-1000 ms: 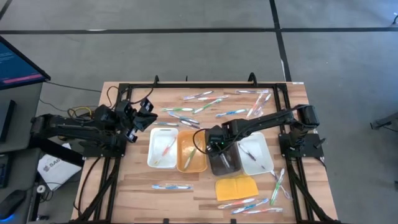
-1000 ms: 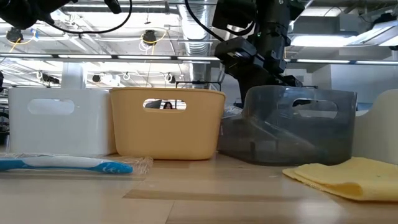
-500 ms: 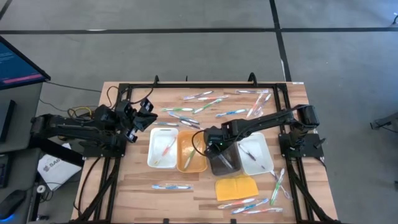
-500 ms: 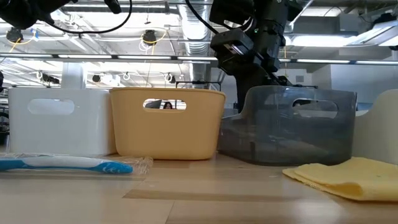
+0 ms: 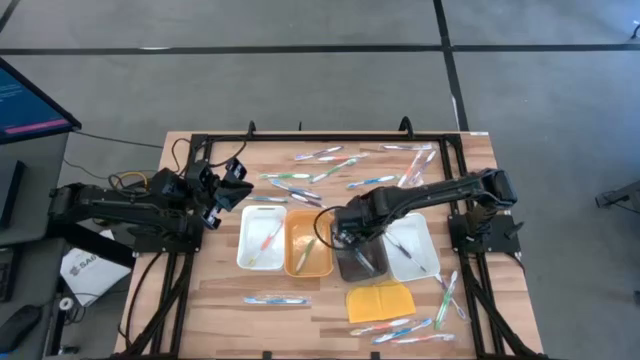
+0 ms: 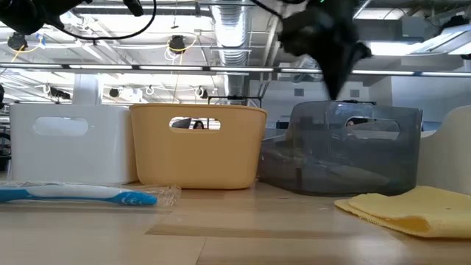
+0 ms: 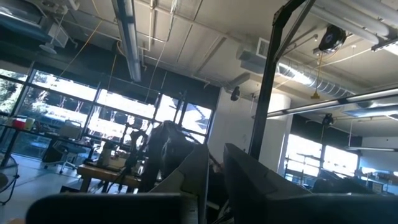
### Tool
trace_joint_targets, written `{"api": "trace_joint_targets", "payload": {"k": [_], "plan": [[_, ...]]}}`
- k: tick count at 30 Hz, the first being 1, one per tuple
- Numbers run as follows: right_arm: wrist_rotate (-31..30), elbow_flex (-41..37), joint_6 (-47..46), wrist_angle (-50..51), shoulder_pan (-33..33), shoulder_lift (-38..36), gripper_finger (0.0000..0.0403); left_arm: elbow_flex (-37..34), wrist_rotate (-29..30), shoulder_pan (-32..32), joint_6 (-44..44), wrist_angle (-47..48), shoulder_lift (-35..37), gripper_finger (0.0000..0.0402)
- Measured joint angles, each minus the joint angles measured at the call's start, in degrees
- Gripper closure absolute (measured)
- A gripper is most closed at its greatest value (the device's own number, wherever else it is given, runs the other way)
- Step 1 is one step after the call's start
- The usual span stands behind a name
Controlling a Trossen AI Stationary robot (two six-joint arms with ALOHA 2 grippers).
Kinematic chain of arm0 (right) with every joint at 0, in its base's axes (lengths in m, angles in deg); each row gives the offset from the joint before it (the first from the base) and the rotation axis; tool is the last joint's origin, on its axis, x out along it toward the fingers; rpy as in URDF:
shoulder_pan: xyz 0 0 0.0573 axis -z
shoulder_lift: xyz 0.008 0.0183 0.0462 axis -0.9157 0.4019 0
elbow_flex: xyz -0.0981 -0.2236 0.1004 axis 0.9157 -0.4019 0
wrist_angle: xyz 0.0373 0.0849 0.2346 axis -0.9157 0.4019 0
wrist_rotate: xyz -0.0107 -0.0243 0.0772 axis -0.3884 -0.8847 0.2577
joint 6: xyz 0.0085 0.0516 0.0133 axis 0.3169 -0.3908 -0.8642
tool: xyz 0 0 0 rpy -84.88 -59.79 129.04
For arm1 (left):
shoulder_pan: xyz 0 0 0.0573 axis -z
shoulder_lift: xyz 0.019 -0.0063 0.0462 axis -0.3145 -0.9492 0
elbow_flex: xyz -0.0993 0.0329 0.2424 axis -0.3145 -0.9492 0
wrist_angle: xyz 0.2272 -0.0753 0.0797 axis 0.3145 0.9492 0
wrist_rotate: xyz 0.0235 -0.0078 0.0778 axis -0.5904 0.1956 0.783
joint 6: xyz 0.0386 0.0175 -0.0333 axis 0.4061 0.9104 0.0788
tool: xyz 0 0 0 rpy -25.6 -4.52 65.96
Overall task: Pick & Place Toothbrushes
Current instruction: Adjust the bins
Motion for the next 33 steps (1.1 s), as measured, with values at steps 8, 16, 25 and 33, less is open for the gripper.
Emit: {"api": "trace_joint_targets", "payload": {"k": [8, 16, 25, 33], "plan": [[0.91, 0.51, -7.28, 14.02, -2.98, 0.34, 0.0402, 0.0, -0.01, -0.01, -0.03, 0.01, -0.04, 0.0358], [3.88, -5.29, -9.91, 13.03, -4.38, 0.55, 0.0402, 0.0, -0.02, -0.02, -0.11, 0.01, -0.09, 0.0358], [7.9, -8.95, -8.47, 4.1, -4.63, 0.57, 0.0403, 0.0, -0.02, 0.8, -0.08, -0.12, -0.09, 0.0358], [9.06, -9.25, -8.32, 0.95, -4.89, 0.57, 0.0403, 0.0, 0.0, 0.87, -0.07, -0.34, -0.09, 0.0358]]}}
